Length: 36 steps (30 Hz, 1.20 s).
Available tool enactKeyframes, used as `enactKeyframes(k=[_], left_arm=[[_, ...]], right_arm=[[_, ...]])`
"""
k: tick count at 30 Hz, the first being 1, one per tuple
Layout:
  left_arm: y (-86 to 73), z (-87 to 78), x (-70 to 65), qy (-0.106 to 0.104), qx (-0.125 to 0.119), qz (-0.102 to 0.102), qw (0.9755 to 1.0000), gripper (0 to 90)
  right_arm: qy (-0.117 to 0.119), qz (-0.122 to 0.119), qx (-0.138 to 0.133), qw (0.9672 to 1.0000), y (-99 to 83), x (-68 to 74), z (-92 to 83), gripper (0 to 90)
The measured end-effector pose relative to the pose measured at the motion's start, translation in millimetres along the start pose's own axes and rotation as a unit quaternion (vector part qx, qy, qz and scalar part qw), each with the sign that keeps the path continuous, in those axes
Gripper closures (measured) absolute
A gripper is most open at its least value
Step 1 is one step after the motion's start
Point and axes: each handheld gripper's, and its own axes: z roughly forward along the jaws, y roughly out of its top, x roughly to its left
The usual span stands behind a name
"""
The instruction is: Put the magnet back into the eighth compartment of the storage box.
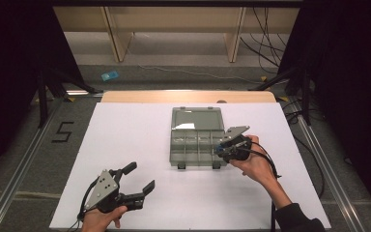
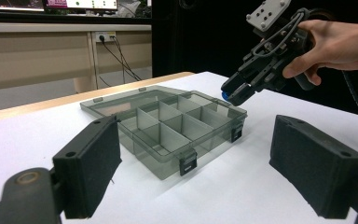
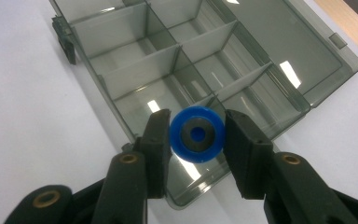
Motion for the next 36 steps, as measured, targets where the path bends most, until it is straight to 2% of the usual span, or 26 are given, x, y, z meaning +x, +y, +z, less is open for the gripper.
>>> enactKeyframes(k=[1, 2, 4, 9, 14, 19, 22, 23, 24, 26, 27, 30, 32, 33, 36], left_arm=[[0.0, 0.0, 0.0, 0.000, 0.000, 0.000, 1.0000, 15.8], [0.0, 0.0, 0.0, 0.000, 0.000, 0.000, 1.0000, 15.8], [0.0, 0.0, 0.0, 0.000, 0.000, 0.000, 1.0000, 15.8], [0.0, 0.0, 0.0, 0.000, 0.000, 0.000, 1.0000, 15.9], [0.0, -0.1, 0.1, 0.000, 0.000, 0.000, 1.0000, 15.8], [0.3, -0.2, 0.5, 0.000, -0.001, 0.003, 1.0000, 15.8], [0.5, -0.3, 0.6, 0.000, -0.001, 0.003, 1.0000, 15.8], [0.5, -0.4, 0.4, -0.001, -0.002, 0.002, 1.0000, 15.9], [0.6, -0.4, 0.4, -0.001, -0.002, 0.002, 1.0000, 15.9], [0.5, -0.6, -0.1, 0.000, -0.003, -0.002, 1.0000, 15.9], [0.6, -0.6, 0.1, -0.001, -0.003, -0.001, 1.0000, 15.8], [0.7, -0.7, 0.5, -0.001, -0.003, 0.001, 1.0000, 15.8], [0.8, -0.7, 0.2, -0.001, -0.003, 0.000, 1.0000, 15.8], [0.8, -0.8, 0.2, -0.001, -0.003, 0.001, 1.0000, 15.8], [0.7, -0.8, 0.1, 0.000, -0.003, -0.002, 1.0000, 15.9]], right_arm=[[-0.002, -0.003, -0.001, 1.0000, 0.1, -0.8, 0.9, 62.7], [0.009, -0.002, 0.005, 0.9999, 0.4, -1.7, 1.2, 62.7], [-0.001, -0.002, 0.002, 1.0000, 0.2, -1.8, 3.8, 62.7], [0.002, 0.003, 0.011, 0.9999, 0.1, -2.2, 8.1, 62.7], [0.004, -0.007, 0.010, 0.9999, -0.1, -4.2, 13.3, 61.7], [-0.002, 0.010, 0.017, 0.9998, 0.4, -2.8, 12.3, 56.8], [-0.001, 0.012, 0.007, 0.9999, 1.5, -4.0, 9.5, 52.3], [0.003, 0.018, 0.011, 0.9998, 1.8, -3.2, 8.0, 51.2], [0.001, 0.014, 0.000, 0.9999, 1.6, -3.0, 8.7, 50.0], [-0.001, 0.022, 0.001, 0.9998, 2.3, -1.0, 6.3, 48.4], [-0.003, 0.016, -0.006, 0.9999, 2.7, -1.4, 6.1, 48.1], [-0.003, 0.022, -0.009, 0.9997, 4.0, 2.2, 2.9, 45.9], [0.007, 0.018, -0.008, 0.9998, 4.9, 2.3, 1.6, 44.8], [0.004, 0.019, -0.017, 0.9997, 4.8, 3.1, 2.1, 44.2], [0.005, 0.026, -0.018, 0.9995, 4.7, 3.8, 0.3, 42.4]])
